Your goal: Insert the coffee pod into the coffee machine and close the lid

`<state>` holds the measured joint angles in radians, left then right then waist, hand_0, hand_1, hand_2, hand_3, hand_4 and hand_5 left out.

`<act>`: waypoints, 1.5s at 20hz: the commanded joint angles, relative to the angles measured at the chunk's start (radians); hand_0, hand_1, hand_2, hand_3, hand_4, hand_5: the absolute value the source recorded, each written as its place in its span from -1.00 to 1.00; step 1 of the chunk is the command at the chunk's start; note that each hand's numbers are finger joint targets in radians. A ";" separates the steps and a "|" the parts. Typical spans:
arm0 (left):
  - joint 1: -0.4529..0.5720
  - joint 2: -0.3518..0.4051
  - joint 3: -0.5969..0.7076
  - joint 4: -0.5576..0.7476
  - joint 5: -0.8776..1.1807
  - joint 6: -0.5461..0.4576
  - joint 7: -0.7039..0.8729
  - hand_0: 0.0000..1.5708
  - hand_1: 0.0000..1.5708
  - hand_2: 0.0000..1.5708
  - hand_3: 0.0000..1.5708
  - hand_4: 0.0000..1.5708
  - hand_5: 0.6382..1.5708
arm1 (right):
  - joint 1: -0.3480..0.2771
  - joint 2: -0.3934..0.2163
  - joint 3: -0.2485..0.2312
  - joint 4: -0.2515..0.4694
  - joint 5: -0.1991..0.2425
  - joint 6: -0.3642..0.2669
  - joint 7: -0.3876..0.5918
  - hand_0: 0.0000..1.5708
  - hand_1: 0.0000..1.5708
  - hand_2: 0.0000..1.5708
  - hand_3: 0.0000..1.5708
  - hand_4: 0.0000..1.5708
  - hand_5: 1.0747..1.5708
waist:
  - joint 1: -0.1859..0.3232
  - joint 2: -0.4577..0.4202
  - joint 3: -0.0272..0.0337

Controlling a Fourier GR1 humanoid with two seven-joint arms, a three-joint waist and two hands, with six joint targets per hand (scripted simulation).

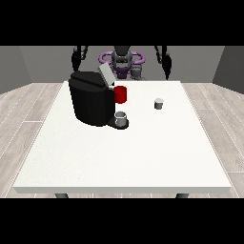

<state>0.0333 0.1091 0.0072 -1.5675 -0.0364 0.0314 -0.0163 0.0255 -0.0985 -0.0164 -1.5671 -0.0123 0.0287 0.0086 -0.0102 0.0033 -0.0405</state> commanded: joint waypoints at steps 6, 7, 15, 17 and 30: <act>0.015 -0.003 0.029 0.050 0.117 -0.142 -0.228 -1.00 -1.00 -1.00 -1.00 -0.64 1.00 | 0.029 -0.005 0.006 0.018 0.013 0.018 -0.018 -1.00 -1.00 -1.00 -1.00 -0.84 1.00 | 0.001 -0.020 0.0401; -0.013 0.022 0.047 0.007 0.136 -0.147 -0.158 -1.00 -1.00 -1.00 -1.00 -0.64 1.00 | -0.003 0.059 -0.066 0.003 -0.001 -0.105 -0.067 -1.00 -1.00 -1.00 -1.00 -0.84 1.00 | -0.010 -0.044 0.0404; -0.088 0.130 0.075 0.114 -0.023 -0.118 -0.162 -1.00 -1.00 -1.00 -1.00 -1.00 1.00 | 0.011 0.097 -0.004 -0.047 0.027 -0.143 -0.092 -1.00 -1.00 -1.00 -1.00 -0.72 1.00 | -0.067 -0.008 0.0403; -0.193 0.208 0.144 0.142 0.041 -0.184 -0.104 -1.00 -1.00 -1.00 -1.00 -1.00 1.00 | -0.021 0.098 -0.011 -0.016 0.008 -0.118 -0.124 -1.00 -1.00 -1.00 -1.00 -0.80 1.00 | -0.079 0.039 0.0405; -0.402 0.251 0.168 0.488 -0.051 -0.160 -0.067 -1.00 -1.00 -1.00 -1.00 -1.00 1.00 | -0.114 0.094 0.018 -0.010 -0.007 -0.126 -0.119 -1.00 -1.00 -1.00 -1.00 -0.67 1.00 | -0.151 0.170 0.0403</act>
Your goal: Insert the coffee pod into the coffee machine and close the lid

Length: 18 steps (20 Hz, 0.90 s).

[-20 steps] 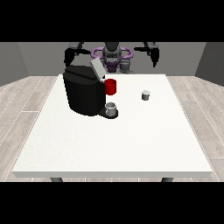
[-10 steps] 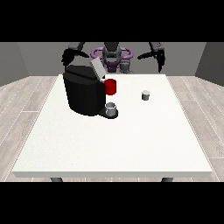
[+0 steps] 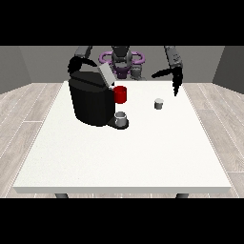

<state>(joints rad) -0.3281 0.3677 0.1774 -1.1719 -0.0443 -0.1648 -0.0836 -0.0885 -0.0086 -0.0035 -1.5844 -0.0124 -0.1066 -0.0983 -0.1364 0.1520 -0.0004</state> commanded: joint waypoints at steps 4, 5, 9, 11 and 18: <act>-0.160 0.051 0.032 0.202 -0.044 0.013 0.033 -1.00 -1.00 -1.00 -1.00 -1.00 1.00 | -0.071 0.008 0.049 -0.003 0.008 -0.044 0.064 -1.00 -1.00 -1.00 -1.00 -0.55 1.00 | -0.028 0.049 0.0000; -0.136 0.067 0.037 0.250 -0.062 0.001 -0.069 -1.00 -1.00 -1.00 -1.00 -1.00 1.00 | -0.071 0.008 0.026 -0.013 0.030 -0.051 0.050 -1.00 -1.00 -1.00 -1.00 -0.54 1.00 | -0.026 0.074 -0.0002; -0.130 0.065 -0.021 0.284 -0.123 -0.013 -0.040 -1.00 -1.00 -1.00 -1.00 -1.00 1.00 | -0.067 0.008 0.017 0.029 0.034 -0.055 0.098 -1.00 -1.00 -1.00 -1.00 -0.50 1.00 | 0.003 0.030 0.0001; -0.186 0.058 -0.033 0.285 -0.153 0.020 0.004 -1.00 -1.00 -1.00 -1.00 -1.00 1.00 | -0.126 -0.027 -0.031 0.093 0.016 -0.031 0.066 -1.00 -1.00 -1.00 -1.00 -0.50 1.00 | 0.006 0.055 0.0004; -0.187 0.014 -0.068 0.395 -0.234 0.065 -0.091 -0.43 -0.43 -0.23 -0.62 -1.00 1.00 | -0.146 -0.039 -0.058 0.175 0.023 -0.042 0.045 -1.00 -1.00 -1.00 -1.00 -0.48 1.00 | 0.024 0.062 0.0001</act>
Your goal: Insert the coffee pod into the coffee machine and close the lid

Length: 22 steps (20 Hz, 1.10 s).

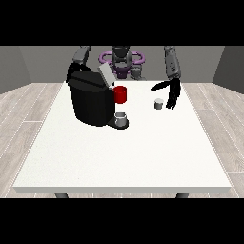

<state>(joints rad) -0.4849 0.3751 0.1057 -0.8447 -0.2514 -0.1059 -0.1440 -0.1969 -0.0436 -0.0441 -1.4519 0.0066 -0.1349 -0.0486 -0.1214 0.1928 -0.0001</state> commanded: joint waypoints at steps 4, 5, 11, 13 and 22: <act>-0.040 -0.003 -0.018 0.130 -0.080 0.027 -0.006 -0.04 -0.04 0.04 -0.35 -1.00 1.00 | -0.008 0.020 0.023 0.010 0.025 -0.028 0.043 -1.00 -1.00 -1.00 -1.00 -0.46 1.00 | -0.011 -0.029 -0.0002; -0.011 0.029 -0.025 0.133 -0.101 0.031 -0.029 -0.22 -0.22 -0.06 -0.39 -1.00 1.00 | 0.033 0.027 0.024 0.001 0.015 -0.019 0.009 -1.00 -1.00 -1.00 -1.00 -0.50 1.00 | -0.021 -0.029 -0.0002; -0.070 0.067 -0.031 0.211 -0.176 0.086 -0.086 -0.32 -0.32 -0.12 -0.44 -1.00 1.00 | 0.018 0.032 0.071 -0.019 0.040 -0.018 0.020 -1.00 -1.00 -1.00 -1.00 -0.45 1.00 | -0.055 0.022 -0.0005; -0.100 0.049 -0.065 0.185 -0.207 0.067 -0.012 -0.23 -0.23 -0.05 -0.38 -1.00 1.00 | -0.033 0.007 0.010 0.031 0.013 -0.024 0.046 -1.00 -1.00 -1.00 -1.00 -0.34 1.00 | -0.024 -0.023 0.0000; -0.139 0.039 -0.032 0.266 -0.262 0.219 -0.129 0.05 0.05 0.24 -0.06 -0.50 1.00 | -0.045 0.031 0.013 0.039 -0.001 -0.024 -0.004 -1.00 -1.00 -1.00 -1.00 -0.37 1.00 | -0.033 0.032 -0.0002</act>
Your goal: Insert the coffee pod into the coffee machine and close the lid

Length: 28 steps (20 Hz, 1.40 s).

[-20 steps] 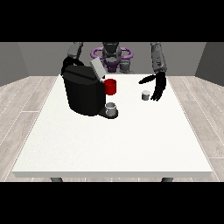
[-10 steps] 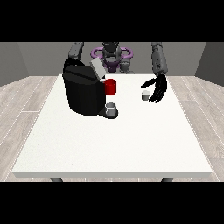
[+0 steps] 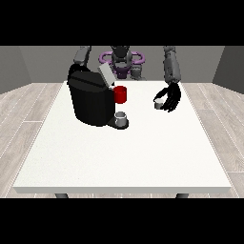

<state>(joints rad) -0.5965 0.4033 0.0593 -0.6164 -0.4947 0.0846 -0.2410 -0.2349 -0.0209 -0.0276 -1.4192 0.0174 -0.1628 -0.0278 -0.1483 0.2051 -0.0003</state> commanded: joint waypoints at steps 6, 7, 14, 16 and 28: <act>-0.031 0.048 -0.011 0.098 -0.089 0.069 -0.046 0.14 0.14 0.29 -0.01 -0.61 1.00 | -0.021 -0.004 0.013 -0.048 -0.024 0.006 0.044 -1.00 -1.00 -1.00 -1.00 -0.38 1.00 | -0.030 0.041 -0.0002; -0.036 0.043 -0.016 0.107 -0.102 0.074 -0.019 0.24 0.24 0.34 0.01 -0.59 1.00 | 0.004 0.005 0.032 -0.074 -0.013 -0.002 0.061 -1.00 -1.00 -1.00 -1.00 -0.46 1.00 | -0.046 0.008 -0.0002; -0.080 0.019 -0.022 0.066 -0.102 0.023 -0.092 0.81 0.81 0.85 0.81 -0.28 1.00 | -0.017 -0.003 -0.025 0.014 -0.042 -0.008 0.024 -1.00 -1.00 -1.00 -1.00 -0.45 1.00 | -0.001 -0.018 0.0000; -0.130 0.032 -0.028 0.032 -0.089 -0.055 -0.085 0.88 0.88 0.87 0.79 -0.20 1.00 | 0.016 -0.015 -0.028 0.061 -0.049 0.026 -0.020 -1.00 -1.00 -1.00 -1.00 -0.44 1.00 | -0.008 -0.042 0.0005; -0.244 0.002 -0.041 -0.060 -0.091 -0.186 -0.029 0.59 0.59 0.69 0.64 -0.27 1.00 | 0.042 -0.025 -0.034 0.157 -0.066 0.066 -0.108 -1.00 -1.00 -1.00 -1.00 -0.37 1.00 | -0.005 -0.113 0.0006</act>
<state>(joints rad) -0.8193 0.4244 0.0233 -0.6460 -0.5881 -0.0648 -0.2888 -0.2218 -0.0288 -0.0481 -1.2914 -0.0296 -0.1352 -0.0922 -0.1481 0.1223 0.0003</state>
